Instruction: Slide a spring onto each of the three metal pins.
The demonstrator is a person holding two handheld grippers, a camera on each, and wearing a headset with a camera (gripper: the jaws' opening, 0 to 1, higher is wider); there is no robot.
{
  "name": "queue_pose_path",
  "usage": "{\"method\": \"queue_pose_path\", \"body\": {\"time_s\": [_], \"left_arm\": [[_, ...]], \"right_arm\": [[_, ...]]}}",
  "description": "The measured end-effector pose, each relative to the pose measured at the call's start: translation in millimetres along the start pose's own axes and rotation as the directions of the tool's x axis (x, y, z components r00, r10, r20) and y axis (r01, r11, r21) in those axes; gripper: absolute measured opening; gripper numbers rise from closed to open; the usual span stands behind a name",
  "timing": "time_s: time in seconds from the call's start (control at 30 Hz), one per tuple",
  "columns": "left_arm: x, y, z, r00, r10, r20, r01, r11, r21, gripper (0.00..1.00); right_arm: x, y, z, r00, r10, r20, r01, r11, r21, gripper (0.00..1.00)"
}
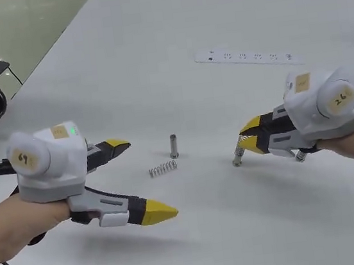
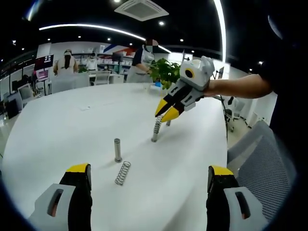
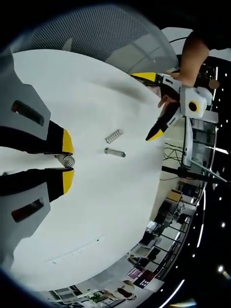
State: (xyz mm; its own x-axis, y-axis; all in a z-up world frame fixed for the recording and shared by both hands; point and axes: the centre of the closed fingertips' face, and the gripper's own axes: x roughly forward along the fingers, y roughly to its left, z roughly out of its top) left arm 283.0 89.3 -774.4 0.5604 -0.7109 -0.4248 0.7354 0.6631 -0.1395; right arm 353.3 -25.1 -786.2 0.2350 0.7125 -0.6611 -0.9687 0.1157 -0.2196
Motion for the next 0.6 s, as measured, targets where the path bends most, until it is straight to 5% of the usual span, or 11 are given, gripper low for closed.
{"method": "queue_pose_path", "body": {"time_s": [0.6], "left_arm": [[-1.4, 3.5, 1.4, 1.0000, 0.004, -0.003, -0.004, 1.000, 0.003, 0.98]], "right_arm": [[14.4, 0.4, -18.0, 0.9991, 0.024, -0.034, -0.022, 0.999, 0.047, 0.08]]}}
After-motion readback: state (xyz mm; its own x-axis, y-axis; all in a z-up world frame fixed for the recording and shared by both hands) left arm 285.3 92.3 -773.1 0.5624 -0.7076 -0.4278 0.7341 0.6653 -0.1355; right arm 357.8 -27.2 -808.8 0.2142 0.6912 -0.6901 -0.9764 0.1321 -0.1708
